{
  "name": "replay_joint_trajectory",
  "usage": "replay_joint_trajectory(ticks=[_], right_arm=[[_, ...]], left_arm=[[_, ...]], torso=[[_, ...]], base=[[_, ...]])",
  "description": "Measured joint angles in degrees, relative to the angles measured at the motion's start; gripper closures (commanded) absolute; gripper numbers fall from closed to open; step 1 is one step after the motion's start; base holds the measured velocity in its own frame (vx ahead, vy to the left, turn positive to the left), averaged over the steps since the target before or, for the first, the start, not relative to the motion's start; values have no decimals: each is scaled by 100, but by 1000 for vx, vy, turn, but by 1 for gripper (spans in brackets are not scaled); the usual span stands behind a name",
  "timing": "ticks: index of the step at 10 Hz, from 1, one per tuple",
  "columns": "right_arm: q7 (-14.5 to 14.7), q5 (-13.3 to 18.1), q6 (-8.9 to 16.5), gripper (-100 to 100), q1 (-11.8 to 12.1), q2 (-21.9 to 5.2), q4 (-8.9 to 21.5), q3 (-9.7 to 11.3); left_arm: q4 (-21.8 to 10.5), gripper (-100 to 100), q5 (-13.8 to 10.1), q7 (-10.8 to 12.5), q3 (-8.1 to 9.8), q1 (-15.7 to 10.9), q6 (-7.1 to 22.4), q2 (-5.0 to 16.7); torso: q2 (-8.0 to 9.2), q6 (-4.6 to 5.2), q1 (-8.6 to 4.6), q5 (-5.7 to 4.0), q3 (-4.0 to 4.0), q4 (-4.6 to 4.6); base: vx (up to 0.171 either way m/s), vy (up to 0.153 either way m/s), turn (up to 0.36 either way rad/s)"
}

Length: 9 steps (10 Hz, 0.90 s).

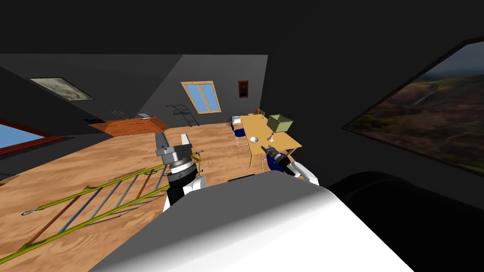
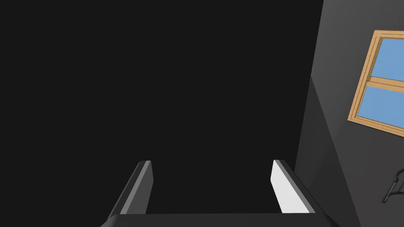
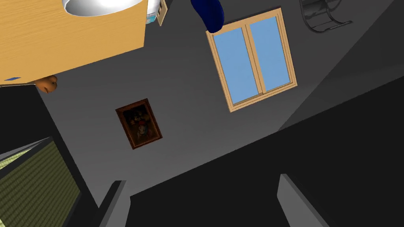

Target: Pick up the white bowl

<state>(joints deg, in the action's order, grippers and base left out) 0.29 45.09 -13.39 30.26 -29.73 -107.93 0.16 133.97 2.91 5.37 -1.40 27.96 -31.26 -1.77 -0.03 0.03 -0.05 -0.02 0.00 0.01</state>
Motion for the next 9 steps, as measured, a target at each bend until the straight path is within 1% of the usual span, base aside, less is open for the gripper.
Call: replay_joint_trajectory(ticks=[1, 2, 3, 4, 5, 6, 7, 8, 9], right_arm=[[22, 153, 47, -100, 24, -160, 112, -20], [140, 346, 85, -100, 10, -226, 339, -12], [176, 475, 138, -100, 50, -346, 386, -12], [176, 644, 275, -100, 83, -534, 446, 40], [202, 750, 332, -100, 102, -594, 510, 43], [328, 919, 274, -100, 133, -600, 704, -15], [407, 1109, 395, -100, 228, -779, 752, 60], [415, 1214, 489, -100, 220, -915, 841, 86], [423, 1252, 485, -100, 201, -942, 914, 70]], left_arm=[[0, 0, 0, 0, 0, -1, 0, 0], [0, 0, 0, 0, 0, 0, 0, 0], [0, 0, 0, 0, 0, 0, 0, 0], [0, 0, 0, 0, 0, 0, 0, 0], [0, 0, 0, 0, 0, 0, 0, 0], [0, 0, 0, 0, 0, 0, 0, 0], [0, 0, 0, 0, 0, 0, 0, 0], [0, 0, 0, 0, 0, 1, 0, 0], [0, 0, 0, 0, 0, 1, 0, 0]], torso=[[-2, -3, 2, 1, -1, -1], [-7, -3, 5, 0, -4, -2], [-7, 0, 4, 2, -4, -2], [-10, -3, 6, 2, -6, -2], [-11, 0, 3, 1, -6, -2], [-13, -2, 5, 1, -8, -3], [-25, -4, 7, 2, -14, -5], [-25, 1, 5, 2, -15, -6], [-15, 2, 3, 1, -9, -4]], base=[[9, 29, 262], [12, 23, 101], [19, 28, 194], [22, 16, 108], [30, 24, 190], [67, 31, 311], [59, 22, 109], [23, 11, -39], [44, 23, 186]])
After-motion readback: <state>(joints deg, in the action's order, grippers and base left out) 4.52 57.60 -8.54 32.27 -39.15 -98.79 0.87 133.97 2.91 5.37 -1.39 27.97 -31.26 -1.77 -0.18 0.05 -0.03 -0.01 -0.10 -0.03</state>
